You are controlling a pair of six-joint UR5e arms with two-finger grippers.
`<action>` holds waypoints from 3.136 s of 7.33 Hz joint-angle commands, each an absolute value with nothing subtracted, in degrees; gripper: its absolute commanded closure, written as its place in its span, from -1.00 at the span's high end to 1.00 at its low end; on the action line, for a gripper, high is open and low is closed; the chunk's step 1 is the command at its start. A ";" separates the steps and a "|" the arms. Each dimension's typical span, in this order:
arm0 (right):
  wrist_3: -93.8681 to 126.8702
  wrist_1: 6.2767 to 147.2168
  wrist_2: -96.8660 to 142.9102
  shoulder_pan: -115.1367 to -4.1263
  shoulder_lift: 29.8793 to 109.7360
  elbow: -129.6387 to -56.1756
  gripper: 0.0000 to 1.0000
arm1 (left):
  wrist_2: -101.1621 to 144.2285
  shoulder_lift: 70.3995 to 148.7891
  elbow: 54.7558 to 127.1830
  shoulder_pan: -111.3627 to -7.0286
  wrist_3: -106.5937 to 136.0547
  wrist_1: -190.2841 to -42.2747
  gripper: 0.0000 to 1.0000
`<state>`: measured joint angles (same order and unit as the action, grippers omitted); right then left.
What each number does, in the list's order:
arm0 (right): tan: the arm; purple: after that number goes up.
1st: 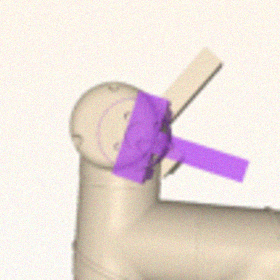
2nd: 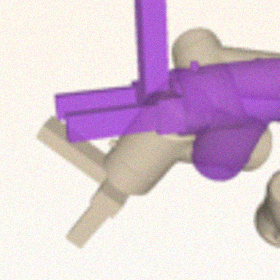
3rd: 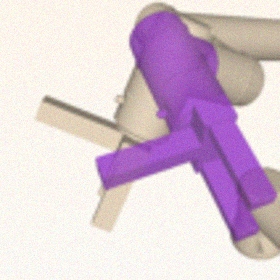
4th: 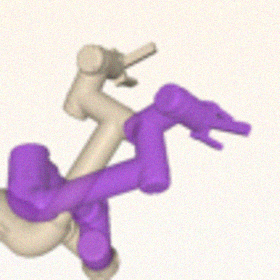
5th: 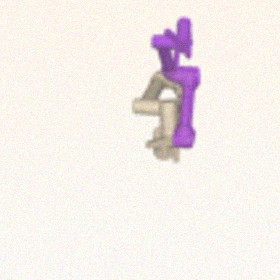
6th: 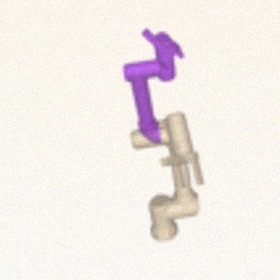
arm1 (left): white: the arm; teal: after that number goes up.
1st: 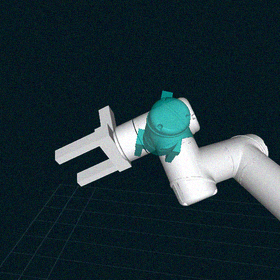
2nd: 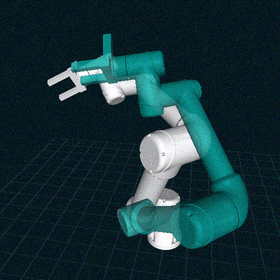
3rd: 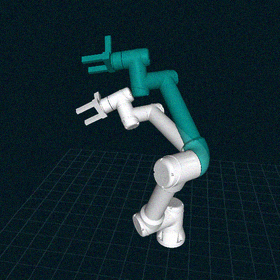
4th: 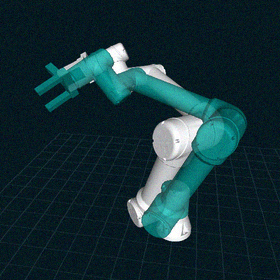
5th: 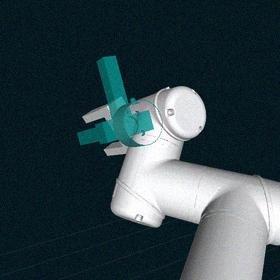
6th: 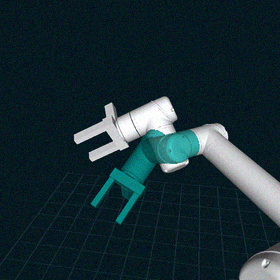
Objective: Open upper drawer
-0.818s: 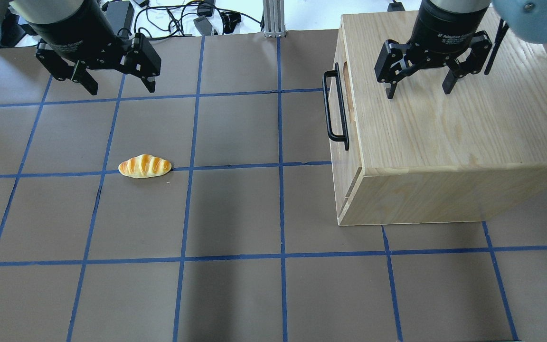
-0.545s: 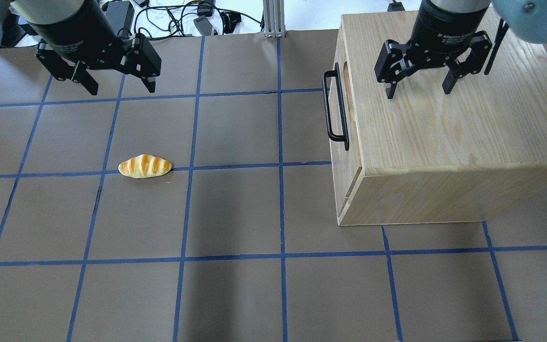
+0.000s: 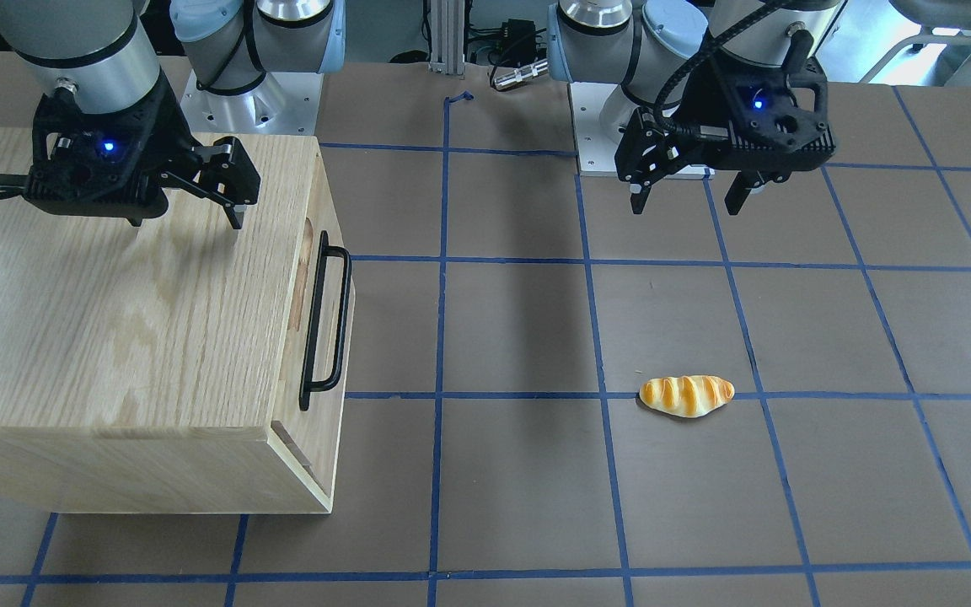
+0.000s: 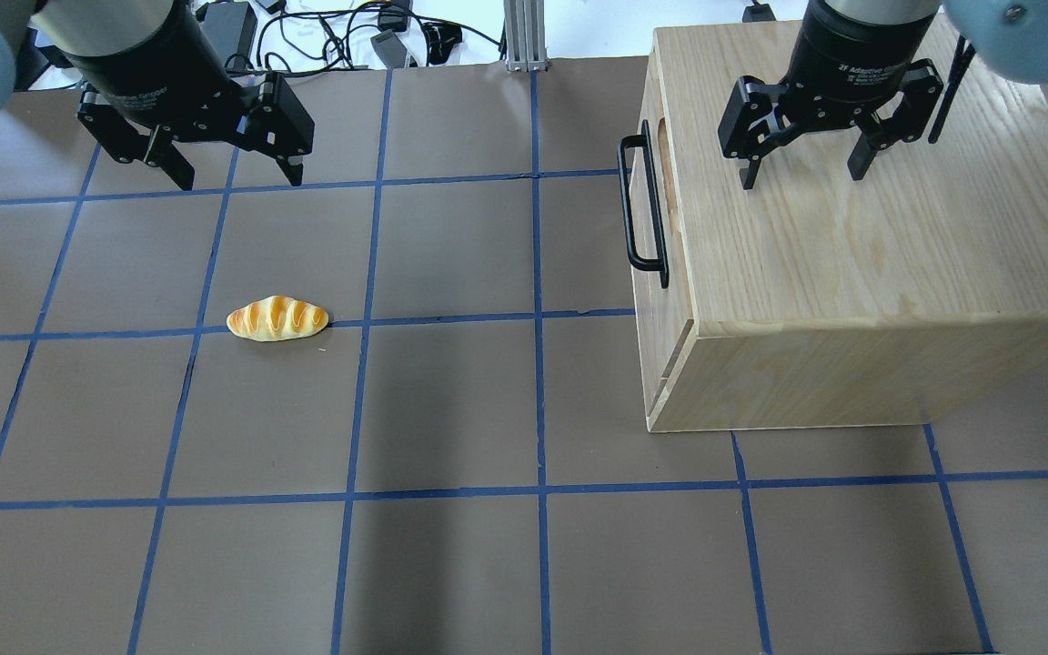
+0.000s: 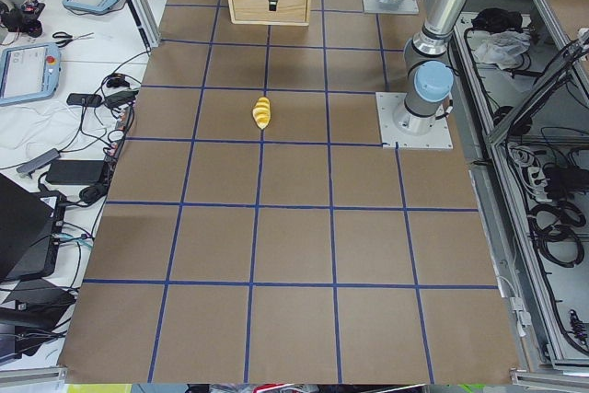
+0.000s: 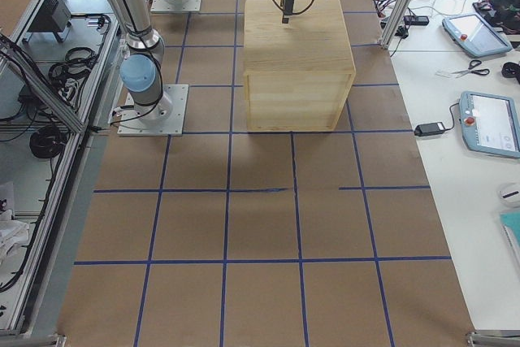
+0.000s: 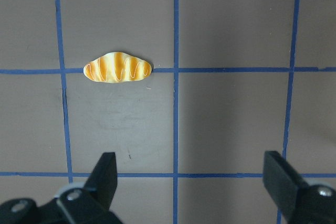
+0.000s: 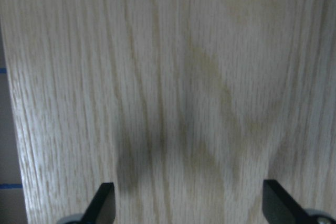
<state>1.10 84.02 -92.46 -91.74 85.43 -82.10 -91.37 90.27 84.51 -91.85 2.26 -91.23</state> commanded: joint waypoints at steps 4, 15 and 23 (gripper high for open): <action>1.14 84.02 -92.46 -91.76 85.43 -82.09 1.00 | -91.23 90.44 84.73 -91.85 2.20 -90.44 1.00; 1.14 84.02 -92.46 -91.76 85.43 -82.09 1.00 | -66.01 106.86 85.08 -105.45 23.19 -66.21 1.00; 1.14 84.02 -92.46 -91.76 85.43 -82.09 1.00 | -63.46 111.44 85.69 -107.84 28.56 -61.79 1.00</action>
<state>1.12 84.02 -92.46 -91.73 85.43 -82.09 -63.46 110.95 85.62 -107.79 28.50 -61.90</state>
